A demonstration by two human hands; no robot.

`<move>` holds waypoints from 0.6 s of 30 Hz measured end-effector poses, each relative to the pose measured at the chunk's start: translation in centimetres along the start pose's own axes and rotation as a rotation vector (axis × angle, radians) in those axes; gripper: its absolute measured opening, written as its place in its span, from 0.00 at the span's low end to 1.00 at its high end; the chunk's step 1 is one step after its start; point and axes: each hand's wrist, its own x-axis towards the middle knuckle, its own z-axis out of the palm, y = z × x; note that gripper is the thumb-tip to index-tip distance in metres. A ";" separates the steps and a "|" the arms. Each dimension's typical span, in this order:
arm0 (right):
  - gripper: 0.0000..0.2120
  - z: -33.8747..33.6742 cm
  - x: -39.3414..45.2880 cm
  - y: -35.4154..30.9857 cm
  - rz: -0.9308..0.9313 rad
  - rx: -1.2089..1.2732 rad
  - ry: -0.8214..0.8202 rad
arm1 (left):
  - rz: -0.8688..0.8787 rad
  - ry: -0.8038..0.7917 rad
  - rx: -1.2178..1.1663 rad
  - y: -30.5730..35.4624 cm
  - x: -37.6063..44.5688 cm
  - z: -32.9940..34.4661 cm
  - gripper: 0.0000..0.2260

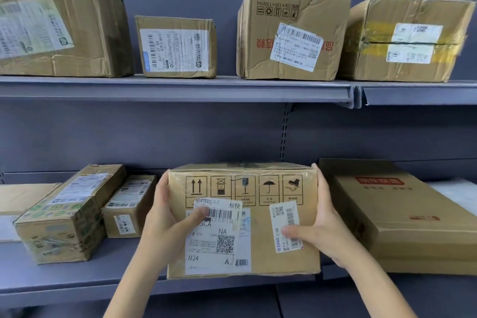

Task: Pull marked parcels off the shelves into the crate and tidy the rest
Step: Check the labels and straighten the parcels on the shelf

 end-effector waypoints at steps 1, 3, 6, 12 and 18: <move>0.58 0.2 0.2 0.3 0.011 -0.019 -0.003 | 0.003 0.009 0.043 -0.2 -0.1 0.0 0.36; 0.59 0.9 0.5 1.1 0.039 -0.040 -0.036 | -0.007 0.033 0.121 -1.0 -0.2 0.1 0.42; 0.55 1.9 0.8 2.1 0.081 -0.050 -0.052 | -0.033 0.047 0.193 -2.4 -0.2 0.2 0.46; 0.51 3.3 1.4 3.4 0.118 -0.081 0.000 | -0.051 0.059 0.233 -4.2 0.2 0.3 0.40; 0.43 4.4 1.7 4.0 0.089 -0.194 0.080 | -0.005 0.014 0.453 -6.1 0.3 0.9 0.44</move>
